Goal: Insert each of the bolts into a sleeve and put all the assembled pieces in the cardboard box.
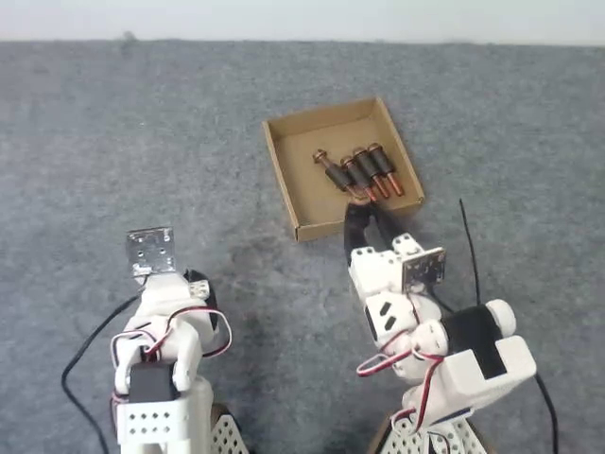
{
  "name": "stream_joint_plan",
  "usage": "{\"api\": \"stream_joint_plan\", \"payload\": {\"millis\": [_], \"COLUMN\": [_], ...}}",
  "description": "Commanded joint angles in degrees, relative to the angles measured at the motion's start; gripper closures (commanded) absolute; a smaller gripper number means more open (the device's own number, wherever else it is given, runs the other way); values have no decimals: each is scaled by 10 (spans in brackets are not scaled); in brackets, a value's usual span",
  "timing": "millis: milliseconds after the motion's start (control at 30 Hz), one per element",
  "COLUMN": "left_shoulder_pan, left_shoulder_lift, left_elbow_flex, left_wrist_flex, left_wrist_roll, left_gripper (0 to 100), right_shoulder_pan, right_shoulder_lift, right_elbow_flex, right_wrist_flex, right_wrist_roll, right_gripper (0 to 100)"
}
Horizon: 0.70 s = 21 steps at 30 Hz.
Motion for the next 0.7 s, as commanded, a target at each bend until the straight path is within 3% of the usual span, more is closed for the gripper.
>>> {"api": "stream_joint_plan", "payload": {"millis": [0, 233, 433, 667], "left_shoulder_pan": [-3, 1, -3, -3], "left_shoulder_lift": [-11, -11, -11, -11], "left_elbow_flex": [-6, -6, -6, -6], "left_wrist_flex": [6, 31, 32, 44], "left_wrist_roll": [-23, -25, -25, -25], "left_gripper": [989, 989, 989, 989], "right_shoulder_pan": [8, 11, 56, 83], "right_shoulder_lift": [-28, -28, -28, -28], "right_elbow_flex": [-62, -163, -263, -367], "right_wrist_flex": [-14, 52, 196, 440], "right_wrist_roll": [27, 166, 168, 167], "right_gripper": [992, 992, 992, 992]}}
